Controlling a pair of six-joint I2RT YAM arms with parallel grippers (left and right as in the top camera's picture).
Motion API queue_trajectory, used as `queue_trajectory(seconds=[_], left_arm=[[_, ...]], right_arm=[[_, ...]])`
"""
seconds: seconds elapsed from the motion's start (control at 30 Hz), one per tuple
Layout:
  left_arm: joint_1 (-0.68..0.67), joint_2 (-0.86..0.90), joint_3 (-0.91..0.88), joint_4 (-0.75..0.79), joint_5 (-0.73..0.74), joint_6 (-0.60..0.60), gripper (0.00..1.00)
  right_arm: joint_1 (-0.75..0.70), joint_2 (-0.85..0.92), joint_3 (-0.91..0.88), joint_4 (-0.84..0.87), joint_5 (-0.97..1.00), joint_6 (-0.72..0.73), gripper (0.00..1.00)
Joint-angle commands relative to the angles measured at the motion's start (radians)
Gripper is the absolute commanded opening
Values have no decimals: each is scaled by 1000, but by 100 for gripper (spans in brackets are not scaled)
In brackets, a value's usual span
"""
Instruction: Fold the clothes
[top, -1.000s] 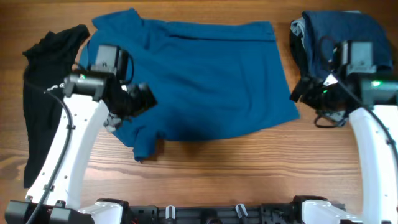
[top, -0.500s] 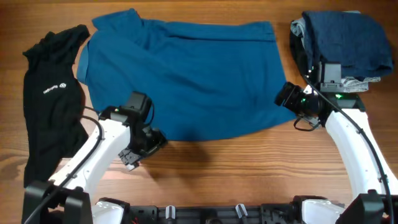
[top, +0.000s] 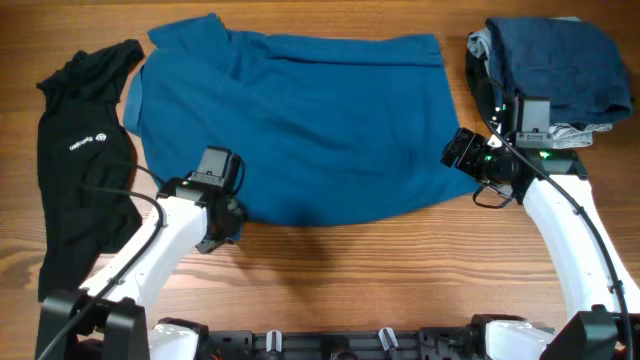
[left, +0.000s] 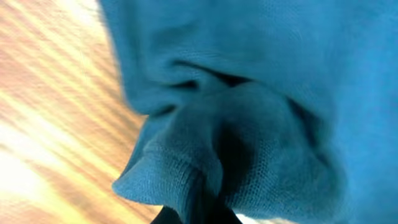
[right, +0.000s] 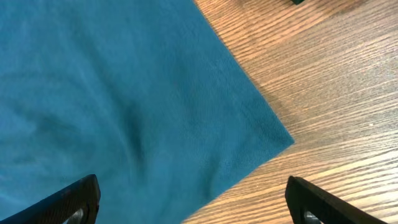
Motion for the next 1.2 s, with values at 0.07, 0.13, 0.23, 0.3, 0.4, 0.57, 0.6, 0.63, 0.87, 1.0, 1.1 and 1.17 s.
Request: queue_trajectory(seconds=[0.07, 0.13, 0.23, 0.3, 0.4, 0.57, 0.6, 0.63, 0.87, 1.0, 1.1, 1.17], left_arm=[[20, -82, 340, -261, -213, 111, 4], [20, -119, 410, -272, -213, 137, 4], [18, -136, 418, -272, -166, 175, 6], [18, -122, 418, -301, -122, 182, 7], [18, -110, 418, -327, -115, 181, 4], [18, -110, 418, -329, -111, 181, 4], [18, -110, 418, -330, -111, 181, 4], [18, -110, 418, -330, -111, 181, 4], [18, -110, 418, -329, -100, 181, 4], [18, -110, 418, -326, -101, 181, 4], [18, -131, 421, -328, -116, 181, 4], [18, -179, 427, -360, -108, 181, 4]], right_arm=[[0, 11, -6, 3, -1, -18, 96], [0, 11, -6, 3, -1, -18, 95], [0, 12, -6, -5, -1, -23, 96], [0, 12, -6, -16, 0, -38, 95], [0, 14, -14, -64, -1, -29, 92], [0, 142, -74, 111, -13, -14, 90], [0, 188, -74, 131, -13, -14, 89], [0, 211, -74, 135, -13, -14, 88], [0, 293, -79, 67, -16, -6, 70], [-1, 285, -79, 64, -8, 39, 4], [-8, 153, -52, -58, -4, 38, 4], [-32, 0, -28, -183, 11, 31, 4]])
